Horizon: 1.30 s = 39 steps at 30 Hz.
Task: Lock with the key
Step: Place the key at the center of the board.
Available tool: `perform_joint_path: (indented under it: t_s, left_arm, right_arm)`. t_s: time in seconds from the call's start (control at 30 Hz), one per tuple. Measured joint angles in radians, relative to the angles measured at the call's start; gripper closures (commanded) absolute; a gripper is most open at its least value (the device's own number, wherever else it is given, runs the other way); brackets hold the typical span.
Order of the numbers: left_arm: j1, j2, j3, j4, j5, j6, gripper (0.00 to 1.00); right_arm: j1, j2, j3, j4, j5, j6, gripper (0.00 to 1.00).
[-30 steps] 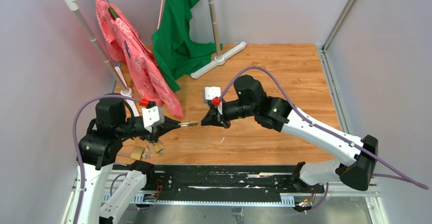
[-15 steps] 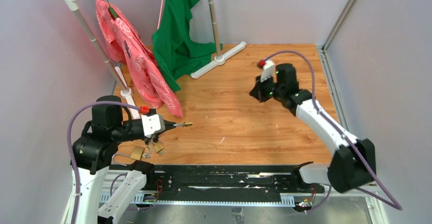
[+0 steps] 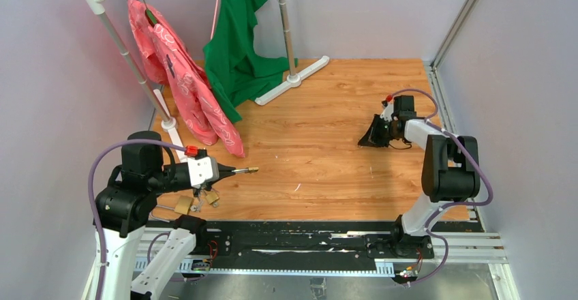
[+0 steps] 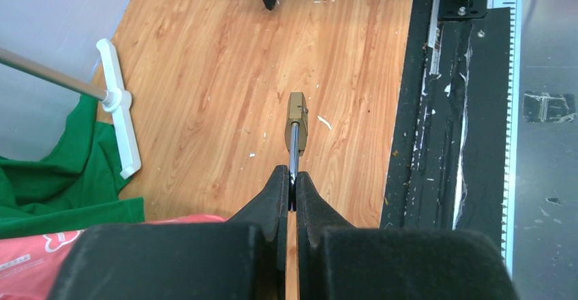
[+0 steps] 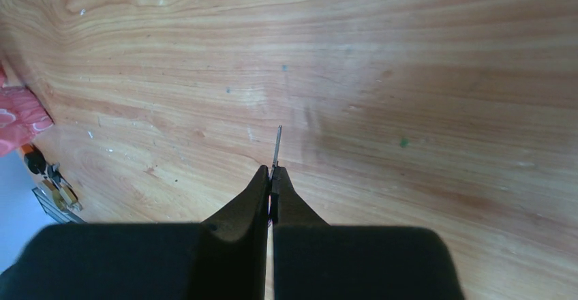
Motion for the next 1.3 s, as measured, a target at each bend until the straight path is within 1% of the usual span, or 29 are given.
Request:
perform_joint_path:
  t_s: [0.13,0.23,0.37,0.43,0.57,0.6,0.7,0.83,0.93,0.97,1.0,1.03,1.07,1.1,1.13,1.2,1.23,1.3]
  left_arm:
    - [0.0,0.0,0.0,0.0,0.005,0.0,1.0]
    - [0.0,0.0,0.0,-0.001,0.013,0.0,1.0]
    - [0.0,0.0,0.0,-0.001,0.019,0.0,1.0]
    - [0.0,0.0,0.0,-0.001,0.019,-0.001,1.0]
    - [0.0,0.0,0.0,-0.002,0.021,-0.003,1.0]
    - [0.0,0.0,0.0,-0.002,0.022,-0.003,1.0]
    - [0.0,0.0,0.0,-0.002,0.023,-0.003,1.0]
    - [0.0,-0.002,-0.002,-0.002,0.023,-0.004,1.0]
    - [0.0,-0.007,-0.014,-0.003,0.028,-0.003,1.0]
    - [0.0,-0.008,-0.018,-0.004,0.031,-0.003,1.0]
    - [0.0,-0.008,-0.02,-0.004,0.034,-0.002,1.0]
    - [0.0,-0.008,-0.023,-0.004,0.038,0.001,1.0]
    - [0.0,-0.008,-0.027,-0.004,0.042,0.002,1.0]
    - [0.0,-0.008,-0.029,-0.004,0.043,0.004,1.0]
    - [0.0,-0.008,-0.031,-0.005,0.045,0.005,1.0]
    - [0.0,-0.008,-0.035,-0.006,0.049,0.009,1.0]
    - [0.0,-0.008,-0.037,-0.006,0.05,0.01,1.0]
    - [0.0,-0.008,-0.041,-0.007,0.05,0.012,1.0]
  right_arm:
    - [-0.031,0.011,-0.018,0.006,0.001,0.015,0.98]
    - [-0.037,0.032,-0.024,0.008,0.0,0.017,0.91]
    - [-0.038,0.037,-0.029,0.005,0.002,0.018,0.85]
    - [-0.042,0.037,-0.03,0.004,0.006,0.017,0.79]
    - [-0.05,0.035,-0.029,-0.004,0.018,0.01,0.7]
    - [-0.05,0.035,-0.029,-0.005,0.018,0.009,0.65]
    - [-0.05,0.03,-0.014,-0.032,0.031,-0.003,0.57]
    - [-0.05,-0.005,0.017,-0.105,0.131,-0.044,0.5]
    - [-0.018,-0.078,0.058,-0.192,0.267,-0.097,0.48]
    - [0.02,-0.129,0.078,-0.22,0.332,-0.129,0.47]
    - [0.053,-0.163,0.09,-0.232,0.362,-0.148,0.46]
    - [0.111,-0.218,0.105,-0.238,0.406,-0.187,0.43]
    - [0.21,-0.3,0.126,-0.233,0.429,-0.246,0.38]
    - [0.27,-0.344,0.137,-0.224,0.428,-0.276,0.28]
    - [0.36,-0.412,0.146,-0.195,0.408,-0.325,0.25]
    - [0.539,-0.539,0.147,-0.113,0.309,-0.408,0.24]
    - [0.596,-0.578,0.146,-0.08,0.268,-0.432,0.24]
    - [0.749,-0.648,0.135,0.012,0.171,-0.494,0.24]
